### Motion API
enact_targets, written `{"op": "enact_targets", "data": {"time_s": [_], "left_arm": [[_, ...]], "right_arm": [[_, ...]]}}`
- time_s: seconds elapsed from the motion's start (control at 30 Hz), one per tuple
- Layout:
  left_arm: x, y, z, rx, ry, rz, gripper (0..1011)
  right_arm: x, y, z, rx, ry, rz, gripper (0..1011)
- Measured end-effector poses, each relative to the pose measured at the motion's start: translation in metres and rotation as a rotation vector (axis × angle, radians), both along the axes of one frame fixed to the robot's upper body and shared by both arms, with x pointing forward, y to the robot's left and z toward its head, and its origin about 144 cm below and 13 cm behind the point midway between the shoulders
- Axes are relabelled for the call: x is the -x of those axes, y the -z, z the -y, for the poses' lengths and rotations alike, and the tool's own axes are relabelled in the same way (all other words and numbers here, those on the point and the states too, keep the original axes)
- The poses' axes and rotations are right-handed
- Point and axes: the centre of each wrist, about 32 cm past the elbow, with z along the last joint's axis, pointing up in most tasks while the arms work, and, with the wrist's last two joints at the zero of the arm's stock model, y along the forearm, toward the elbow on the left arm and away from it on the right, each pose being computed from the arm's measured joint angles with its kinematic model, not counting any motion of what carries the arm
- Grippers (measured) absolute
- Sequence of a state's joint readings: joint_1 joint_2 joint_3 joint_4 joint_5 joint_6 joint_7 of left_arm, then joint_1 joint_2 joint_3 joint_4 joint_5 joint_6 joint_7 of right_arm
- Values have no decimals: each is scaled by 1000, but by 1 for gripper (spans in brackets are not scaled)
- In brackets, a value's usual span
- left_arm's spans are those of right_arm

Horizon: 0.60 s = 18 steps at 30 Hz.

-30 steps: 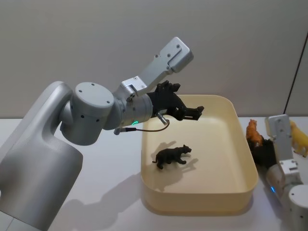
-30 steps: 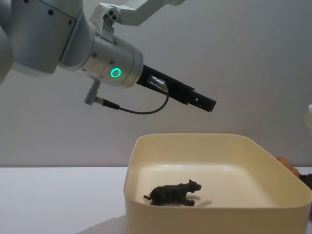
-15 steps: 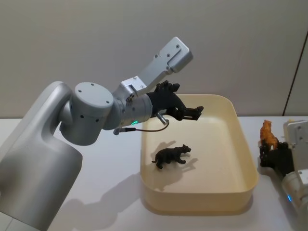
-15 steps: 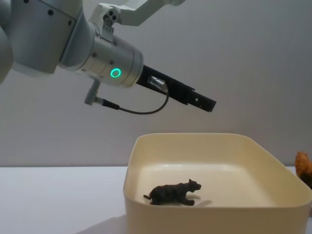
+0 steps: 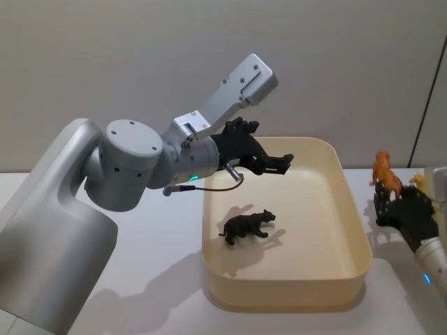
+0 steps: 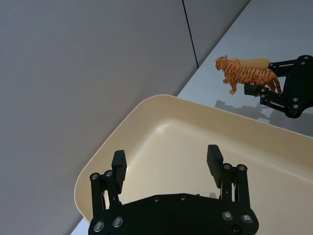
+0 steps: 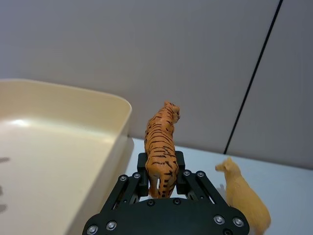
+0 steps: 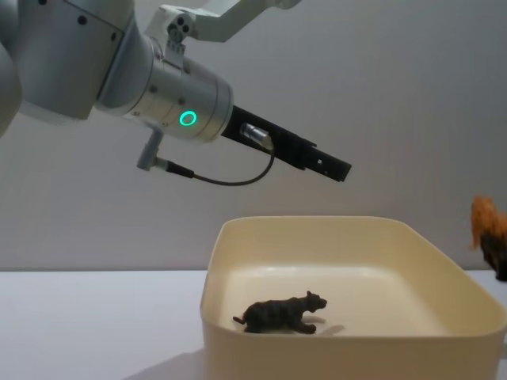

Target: Pick up the toy alternately with two hands and place it into the central storage box.

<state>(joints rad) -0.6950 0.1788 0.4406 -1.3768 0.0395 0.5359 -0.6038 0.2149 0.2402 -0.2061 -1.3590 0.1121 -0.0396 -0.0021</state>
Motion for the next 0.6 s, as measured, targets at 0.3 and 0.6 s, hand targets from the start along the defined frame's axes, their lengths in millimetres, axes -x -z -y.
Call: {"op": "enact_targets", "data": {"time_s": [0.3, 0.6], "left_arm": [[0, 0, 0, 0, 0, 0, 1001], [0, 0, 0, 0, 0, 0, 1002]], "right_arm": [[-2, -24, -7, -55, -75, 69, 275], [-6, -43, -16, -116, -152, 31, 275]]}}
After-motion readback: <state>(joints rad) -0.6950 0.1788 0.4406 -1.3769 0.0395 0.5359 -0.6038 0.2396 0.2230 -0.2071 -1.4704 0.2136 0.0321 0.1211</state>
